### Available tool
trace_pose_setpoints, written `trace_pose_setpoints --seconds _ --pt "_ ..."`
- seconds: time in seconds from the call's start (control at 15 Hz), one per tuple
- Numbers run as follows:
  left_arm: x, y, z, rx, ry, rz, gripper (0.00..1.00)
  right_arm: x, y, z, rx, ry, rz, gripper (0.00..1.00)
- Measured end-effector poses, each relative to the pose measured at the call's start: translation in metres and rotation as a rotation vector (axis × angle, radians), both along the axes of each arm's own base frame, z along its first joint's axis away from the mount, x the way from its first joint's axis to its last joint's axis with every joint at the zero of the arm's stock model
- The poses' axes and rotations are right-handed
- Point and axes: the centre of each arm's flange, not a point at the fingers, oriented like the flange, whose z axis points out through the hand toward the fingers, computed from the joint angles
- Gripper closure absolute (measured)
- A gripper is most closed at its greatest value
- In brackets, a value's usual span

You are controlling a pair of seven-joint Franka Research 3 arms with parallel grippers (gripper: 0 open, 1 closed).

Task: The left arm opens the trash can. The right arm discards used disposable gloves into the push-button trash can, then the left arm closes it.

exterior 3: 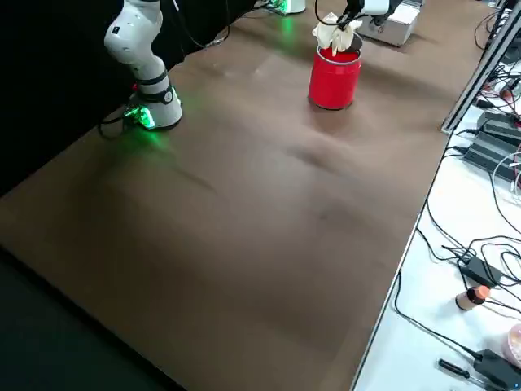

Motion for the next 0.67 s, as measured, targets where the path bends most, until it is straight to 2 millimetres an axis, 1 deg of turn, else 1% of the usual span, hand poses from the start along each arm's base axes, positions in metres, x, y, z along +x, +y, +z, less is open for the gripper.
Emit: trace_pose_setpoints --seconds 0.13,0.27,0.53,0.67 --pt "0.0 0.0 0.0 0.0 0.0 0.0 0.0 0.002 0.008 -0.012 0.05 0.01 -0.02 0.98" --pt "0.0 0.0 0.0 0.0 0.0 0.0 0.0 0.006 0.013 -0.031 0.082 0.018 -0.05 0.98" --pt "0.0 0.0 0.0 0.0 0.001 0.0 0.0 0.009 0.021 -0.06 0.099 0.034 -0.084 0.98" --pt "0.0 0.0 -0.001 0.0 0.001 0.0 0.0 0.01 0.022 -0.07 0.1 0.049 -0.088 0.98"
